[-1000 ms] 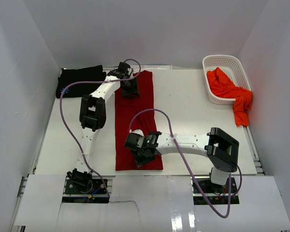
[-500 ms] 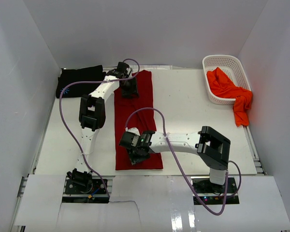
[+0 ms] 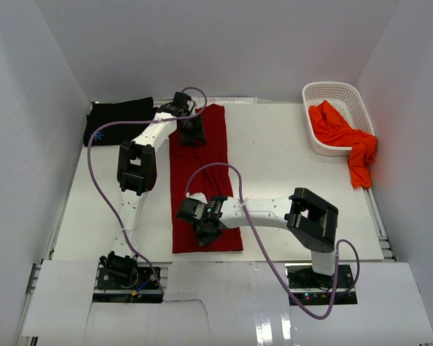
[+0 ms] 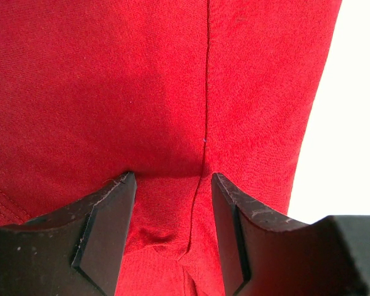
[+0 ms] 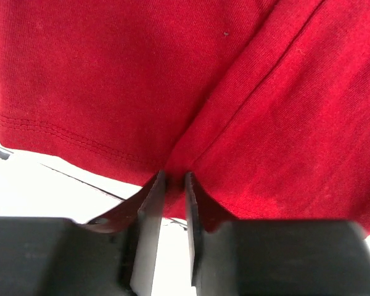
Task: Fold and stack the t-shirts
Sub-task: Grab the bottom of the folded rectangular tshirt with both arms
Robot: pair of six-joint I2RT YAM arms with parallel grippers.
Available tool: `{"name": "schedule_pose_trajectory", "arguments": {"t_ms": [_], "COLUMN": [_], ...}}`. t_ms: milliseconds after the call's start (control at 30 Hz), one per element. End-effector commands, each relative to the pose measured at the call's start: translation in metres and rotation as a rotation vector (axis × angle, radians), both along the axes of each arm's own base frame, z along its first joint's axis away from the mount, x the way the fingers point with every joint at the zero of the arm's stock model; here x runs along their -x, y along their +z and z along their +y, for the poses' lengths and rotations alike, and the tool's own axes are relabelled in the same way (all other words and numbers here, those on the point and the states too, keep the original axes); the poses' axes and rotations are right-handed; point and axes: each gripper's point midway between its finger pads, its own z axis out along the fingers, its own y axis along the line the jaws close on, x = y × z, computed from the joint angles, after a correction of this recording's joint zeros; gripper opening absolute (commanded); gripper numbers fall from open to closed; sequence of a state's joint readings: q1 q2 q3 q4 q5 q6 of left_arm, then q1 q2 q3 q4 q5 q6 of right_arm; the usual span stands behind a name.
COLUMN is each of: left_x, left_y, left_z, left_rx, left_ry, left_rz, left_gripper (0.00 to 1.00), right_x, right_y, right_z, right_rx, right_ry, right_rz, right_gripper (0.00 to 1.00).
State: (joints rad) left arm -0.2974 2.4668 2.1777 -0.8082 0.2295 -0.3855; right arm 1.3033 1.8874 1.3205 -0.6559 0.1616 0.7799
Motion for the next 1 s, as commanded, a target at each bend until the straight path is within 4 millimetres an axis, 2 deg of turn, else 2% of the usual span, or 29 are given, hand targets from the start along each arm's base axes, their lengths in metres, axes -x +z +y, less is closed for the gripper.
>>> {"name": "schedule_pose_trajectory", "arguments": {"t_ms": [0,67,100,300,600,700,833,867,933,967], "left_x": [-0.005,-0.004,-0.004,-0.004,-0.005,-0.006,-0.006,-0.005,-0.005,-0.005], "left_y": [-0.014,-0.015,-0.015,-0.016,-0.019,-0.019,-0.020,-0.020,-0.020,-0.021], "left_z": [0.016,0.016,0.016,0.016,0.018,0.018,0.018,0.018,0.018,0.018], "left_rx": [-0.042,-0.041,-0.041,-0.042,-0.053,-0.053,-0.053,-0.054,-0.053,-0.054], "left_ry": [0.015,0.016,0.016,0.015,0.014,0.012,0.014,0.012,0.014,0.014], "left_rz": [0.013,0.016,0.016,0.017,0.015,0.013,0.015,0.017,0.018,0.019], "left_gripper": [0.64,0.64,0.64,0.64,0.64,0.64,0.64,0.64,0.64,0.64], "right_x": [0.001,0.002,0.003,0.019,0.050,0.052,0.061,0.061,0.060,0.059], "right_y": [0.001,0.001,0.002,0.014,0.006,0.002,0.000,0.001,0.006,0.010], "right_z": [0.001,0.000,-0.001,0.000,0.000,-0.002,-0.002,-0.002,-0.001,0.001], "right_rx": [0.007,0.010,0.014,0.022,0.063,0.075,0.068,0.067,0.052,0.040], "right_ry": [-0.006,-0.002,0.000,0.063,0.150,0.163,0.180,0.180,0.180,0.178], "right_rz": [0.004,0.007,0.010,0.032,0.139,0.154,0.200,0.200,0.189,0.186], "right_gripper": [0.23,0.10,0.08,0.08,0.08,0.08,0.22,0.36,0.46,0.63]}}
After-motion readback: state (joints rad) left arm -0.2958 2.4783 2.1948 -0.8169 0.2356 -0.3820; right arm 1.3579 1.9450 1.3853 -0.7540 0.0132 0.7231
